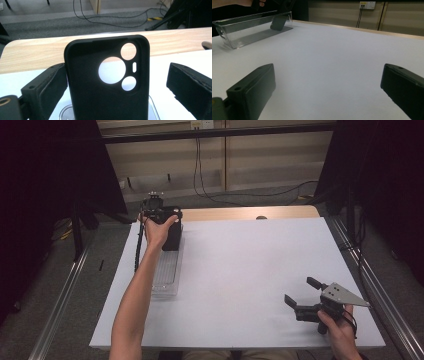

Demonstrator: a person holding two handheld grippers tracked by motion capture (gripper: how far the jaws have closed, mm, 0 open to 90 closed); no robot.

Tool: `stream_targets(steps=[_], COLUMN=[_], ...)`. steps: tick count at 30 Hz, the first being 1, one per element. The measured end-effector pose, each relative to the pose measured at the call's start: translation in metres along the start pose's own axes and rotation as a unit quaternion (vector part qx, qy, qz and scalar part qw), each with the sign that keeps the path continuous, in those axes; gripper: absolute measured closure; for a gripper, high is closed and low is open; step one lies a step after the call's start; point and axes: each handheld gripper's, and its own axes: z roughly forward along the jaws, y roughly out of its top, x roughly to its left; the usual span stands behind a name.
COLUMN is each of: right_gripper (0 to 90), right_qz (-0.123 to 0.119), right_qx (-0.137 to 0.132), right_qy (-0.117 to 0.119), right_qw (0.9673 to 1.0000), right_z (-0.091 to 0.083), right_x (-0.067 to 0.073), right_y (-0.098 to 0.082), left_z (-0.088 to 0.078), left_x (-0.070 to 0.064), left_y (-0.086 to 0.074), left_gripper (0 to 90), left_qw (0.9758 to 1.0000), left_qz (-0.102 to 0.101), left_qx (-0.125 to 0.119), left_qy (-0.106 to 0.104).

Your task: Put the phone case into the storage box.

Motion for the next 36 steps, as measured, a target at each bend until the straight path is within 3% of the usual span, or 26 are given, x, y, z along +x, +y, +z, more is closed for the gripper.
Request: stream_targets(steps=[4,5,9,10,14,16,27,30,33,36], right_gripper=[0.0,0.0,0.0,0.0,0.0,0.0,0.0,0.0,0.0,0.0], right_qz=[0.001,0.002,0.001,0.002,0.002,0.002,0.003,0.002,0.004,0.004], right_qx=[-0.001,0.000,-0.001,-0.001,0.000,0.001,0.001,0.001,0.002,0.000], right_qy=[0.000,0.000,-0.001,0.001,0.002,0.001,0.002,0.002,0.002,-0.001], right_qw=[1.0000,1.0000,1.0000,1.0000,1.0000,1.0000,1.0000,1.0000,1.0000,1.0000], right_z=[0.000,0.000,0.000,0.000,-0.001,0.000,0.000,0.000,0.000,0.000], right_x=[0.000,0.000,0.000,0.000,-0.001,-0.001,-0.001,-0.001,-0.001,0.000], right_y=[0.000,0.000,0.000,0.000,0.000,-0.001,-0.001,-0.001,-0.001,-0.001], left_z=[0.005,0.005,0.009,0.009,0.013,0.014,0.018,0.017,0.015,0.011], left_x=[0.001,0.002,-0.004,-0.003,-0.004,-0.002,-0.003,-0.004,-0.004,-0.007], left_y=[0.002,0.003,0.006,0.006,0.004,0.003,0.001,0.001,0.000,0.000], left_gripper=[3.6,4.3,5.1,4.8,6.2,7.4,11.6,12.3,12.6,12.7], left_qw=[0.9998,0.9995,0.9994,0.9990,0.9990,0.9984,0.9981,0.9985,0.9981,0.9985], left_qz=[-0.007,0.006,-0.001,0.009,0.002,0.012,0.014,0.005,0.021,0.019], left_qx=[0.016,0.029,0.032,0.042,0.041,0.054,0.055,0.050,0.056,0.047], left_qy=[0.001,0.006,0.014,0.014,0.018,0.016,0.022,0.022,0.018,0.019])
